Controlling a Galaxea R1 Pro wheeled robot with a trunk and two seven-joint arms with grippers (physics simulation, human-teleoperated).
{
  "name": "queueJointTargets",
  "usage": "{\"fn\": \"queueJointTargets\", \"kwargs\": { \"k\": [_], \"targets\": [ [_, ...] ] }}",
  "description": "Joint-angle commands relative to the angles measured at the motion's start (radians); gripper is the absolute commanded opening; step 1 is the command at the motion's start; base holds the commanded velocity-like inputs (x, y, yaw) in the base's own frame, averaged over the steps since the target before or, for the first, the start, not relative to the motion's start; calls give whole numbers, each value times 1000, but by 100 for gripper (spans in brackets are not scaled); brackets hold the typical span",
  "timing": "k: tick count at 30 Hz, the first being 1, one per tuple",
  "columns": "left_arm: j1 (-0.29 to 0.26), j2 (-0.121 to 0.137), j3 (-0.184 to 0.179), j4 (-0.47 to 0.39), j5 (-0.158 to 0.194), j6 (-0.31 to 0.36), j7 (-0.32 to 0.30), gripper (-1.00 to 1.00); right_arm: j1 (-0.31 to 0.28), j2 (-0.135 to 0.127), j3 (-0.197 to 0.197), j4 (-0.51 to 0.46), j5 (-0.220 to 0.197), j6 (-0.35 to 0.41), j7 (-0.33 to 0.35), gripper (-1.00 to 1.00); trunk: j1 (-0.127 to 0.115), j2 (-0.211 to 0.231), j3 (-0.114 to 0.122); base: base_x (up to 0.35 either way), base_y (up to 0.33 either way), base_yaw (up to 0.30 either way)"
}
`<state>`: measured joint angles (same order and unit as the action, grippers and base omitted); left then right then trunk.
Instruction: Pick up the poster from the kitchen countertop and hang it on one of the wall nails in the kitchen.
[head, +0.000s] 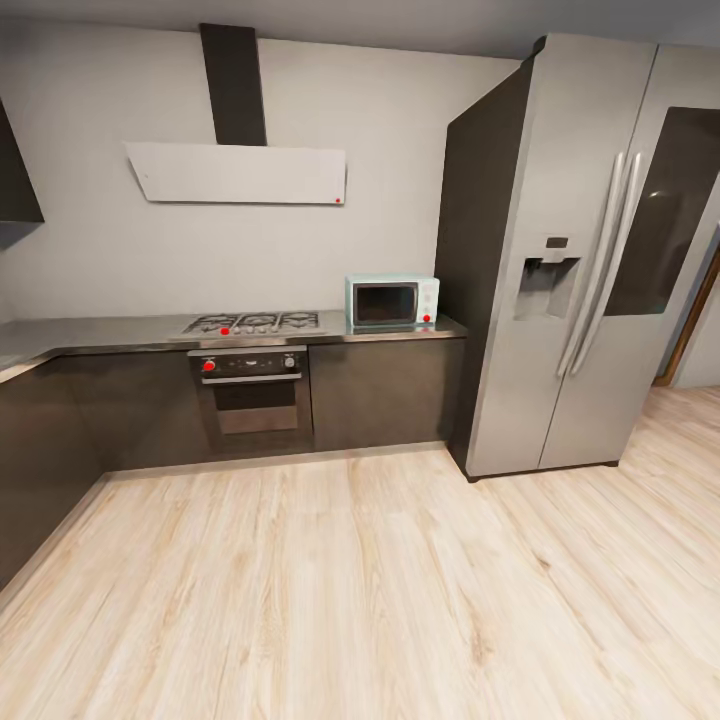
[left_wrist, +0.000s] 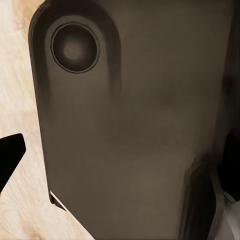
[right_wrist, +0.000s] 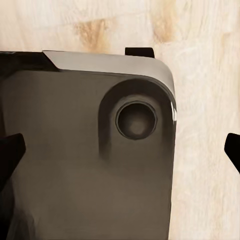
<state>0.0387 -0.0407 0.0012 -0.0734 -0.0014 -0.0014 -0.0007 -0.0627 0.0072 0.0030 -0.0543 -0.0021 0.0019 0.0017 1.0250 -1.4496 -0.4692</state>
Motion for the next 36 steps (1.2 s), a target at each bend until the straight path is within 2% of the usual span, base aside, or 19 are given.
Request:
{"fn": "queueJointTargets", "kwargs": {
  "k": [1,5,9,13,14,16,23,36],
  "targets": [
    [1,0,0,-2,0,0,0,100,0,0,0,0,0,0,0,100,0,0,-1,0,0,0],
    [-2,1,0,-8,-1,0,1,100,-6,-3,-1,6,0,-3,0,100,0,0,-1,0,0,0],
    [-3,18,1,-30,-3,-1,2,100,-29,-25,-8,-18,-5,-25,-2,100,0,0,-1,0,0,0],
    [-3,22,2,-53,-4,-2,2,100,-52,-48,-11,-41,-6,-48,-3,100,0,0,-1,0,0,0],
    [-3,23,3,-584,-4,-2,2,100,-56,-65,-11,-292,-5,-263,-3,100,0,0,-1,0,0,0],
    [-3,27,5,-635,-4,-2,3,100,-57,-75,-12,-324,-5,-270,-4,100,0,0,-1,0,0,0],
    [-3,60,11,-668,-1,-23,3,100,-58,-87,-12,-352,-6,-277,-6,100,0,0,-1,0,0,0],
    [-3,67,13,-641,1,-38,4,100,-56,-87,-8,-349,-4,-275,-5,100,0,0,-1,0,0,0]
  ]
}}
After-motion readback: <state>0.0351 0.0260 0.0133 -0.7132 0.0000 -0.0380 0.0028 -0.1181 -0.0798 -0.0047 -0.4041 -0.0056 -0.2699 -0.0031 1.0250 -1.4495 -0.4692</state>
